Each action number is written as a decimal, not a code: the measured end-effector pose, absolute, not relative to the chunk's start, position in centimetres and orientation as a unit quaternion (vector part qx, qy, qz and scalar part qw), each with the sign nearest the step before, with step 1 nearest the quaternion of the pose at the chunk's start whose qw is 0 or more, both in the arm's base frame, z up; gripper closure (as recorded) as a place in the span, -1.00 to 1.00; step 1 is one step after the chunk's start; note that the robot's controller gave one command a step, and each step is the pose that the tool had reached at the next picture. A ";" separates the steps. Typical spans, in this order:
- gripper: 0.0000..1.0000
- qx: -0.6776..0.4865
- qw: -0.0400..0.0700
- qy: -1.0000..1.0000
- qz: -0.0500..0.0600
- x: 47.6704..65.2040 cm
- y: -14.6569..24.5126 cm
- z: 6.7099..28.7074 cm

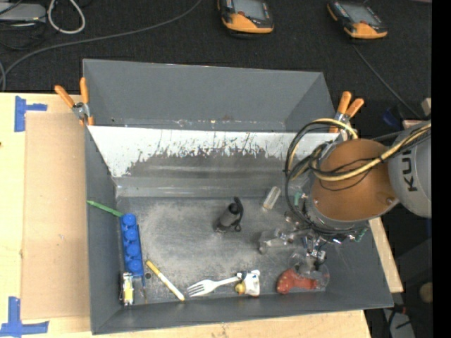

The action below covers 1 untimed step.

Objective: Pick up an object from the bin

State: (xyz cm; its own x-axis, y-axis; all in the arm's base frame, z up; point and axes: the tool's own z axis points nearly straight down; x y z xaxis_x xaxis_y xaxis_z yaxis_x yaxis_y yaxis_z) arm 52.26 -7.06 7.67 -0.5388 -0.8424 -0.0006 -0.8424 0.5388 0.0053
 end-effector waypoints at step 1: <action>1.00 0.584 -0.001 -0.812 -0.005 55.7 -10.3 7.1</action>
Offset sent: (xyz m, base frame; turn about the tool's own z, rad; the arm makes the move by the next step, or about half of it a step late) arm 0.0000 0.0000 0.0000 0.0000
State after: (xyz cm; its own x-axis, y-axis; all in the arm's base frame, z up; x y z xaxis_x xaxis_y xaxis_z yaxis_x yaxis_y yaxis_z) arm 55.67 -10.32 7.07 -0.3181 -0.9480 -0.0078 -0.9480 0.3181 0.0064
